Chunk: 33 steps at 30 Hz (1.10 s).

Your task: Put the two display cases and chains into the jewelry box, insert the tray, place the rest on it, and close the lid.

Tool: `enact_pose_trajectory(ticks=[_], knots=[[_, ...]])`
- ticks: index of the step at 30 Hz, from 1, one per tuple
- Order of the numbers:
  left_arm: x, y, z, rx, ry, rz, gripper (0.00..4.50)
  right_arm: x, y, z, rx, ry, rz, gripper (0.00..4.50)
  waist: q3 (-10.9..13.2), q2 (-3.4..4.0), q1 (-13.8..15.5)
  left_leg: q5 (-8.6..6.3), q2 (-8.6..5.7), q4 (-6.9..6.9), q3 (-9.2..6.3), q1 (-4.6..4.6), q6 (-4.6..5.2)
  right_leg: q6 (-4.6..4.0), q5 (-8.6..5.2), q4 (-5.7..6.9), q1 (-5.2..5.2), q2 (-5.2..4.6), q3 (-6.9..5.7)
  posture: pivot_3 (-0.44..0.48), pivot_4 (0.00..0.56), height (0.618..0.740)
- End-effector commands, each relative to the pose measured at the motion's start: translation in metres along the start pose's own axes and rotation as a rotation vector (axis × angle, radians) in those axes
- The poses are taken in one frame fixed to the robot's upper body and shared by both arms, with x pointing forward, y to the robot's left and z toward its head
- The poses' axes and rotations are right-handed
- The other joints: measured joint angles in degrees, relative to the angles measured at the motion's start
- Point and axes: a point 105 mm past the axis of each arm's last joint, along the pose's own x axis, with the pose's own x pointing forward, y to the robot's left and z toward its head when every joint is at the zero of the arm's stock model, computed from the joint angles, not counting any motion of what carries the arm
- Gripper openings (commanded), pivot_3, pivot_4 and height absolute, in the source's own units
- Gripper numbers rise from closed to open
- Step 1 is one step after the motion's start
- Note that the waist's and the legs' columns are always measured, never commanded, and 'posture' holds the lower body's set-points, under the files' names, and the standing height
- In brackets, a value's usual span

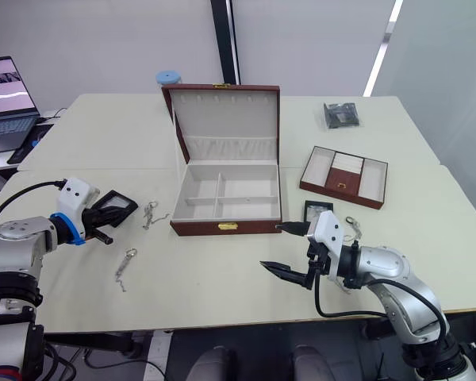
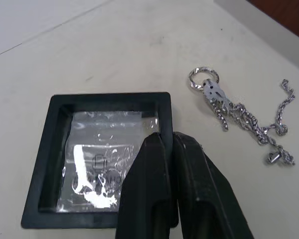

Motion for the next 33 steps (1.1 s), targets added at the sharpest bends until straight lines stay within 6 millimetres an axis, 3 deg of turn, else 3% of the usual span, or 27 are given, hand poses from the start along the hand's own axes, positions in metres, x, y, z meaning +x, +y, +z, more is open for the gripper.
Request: enact_pose_trajectory(ticks=[1,12,17,24,33], knots=[[-0.001,0.004,0.003,0.004,-0.018,0.017,0.01,-0.001,0.002,0.008,-0.039,-0.027,0.010,4.50,0.00,0.00,0.00,0.00,0.00,0.00,0.00,0.00,0.00,0.00,0.00,0.00,0.00,0.00,0.00,0.000,0.150,0.740],[-0.006,0.007,0.001,0.022,-0.017,0.024,0.01,0.001,0.001,0.012,-0.044,-0.042,0.015,4.50,0.00,0.00,-0.01,0.00,0.00,0.00,0.01,0.01,0.00,0.00,0.00,0.02,0.00,0.00,0.00,0.000,0.150,0.740],[-0.016,0.012,0.010,0.075,-0.025,0.026,0.01,-0.002,0.001,0.021,-0.036,-0.079,0.014,4.50,0.00,0.00,-0.10,0.00,0.01,0.00,0.01,0.01,0.00,0.00,0.00,0.02,0.00,0.00,0.01,0.000,0.150,0.740],[-0.033,0.004,0.043,0.182,-0.062,-0.047,0.01,-0.020,-0.004,0.027,-0.021,-0.074,-0.020,4.50,0.00,-0.01,0.13,0.00,0.02,0.00,-0.02,-0.01,0.00,0.00,0.00,-0.01,0.01,-0.03,0.03,0.000,0.150,0.740],[-0.030,-0.048,0.099,0.313,-0.138,-0.276,0.01,-0.039,-0.014,0.030,-0.022,-0.062,-0.140,4.50,0.00,-0.01,0.14,0.00,0.00,0.00,-0.05,-0.03,0.00,0.01,-0.01,-0.01,0.03,0.01,0.10,0.000,0.150,0.740]])
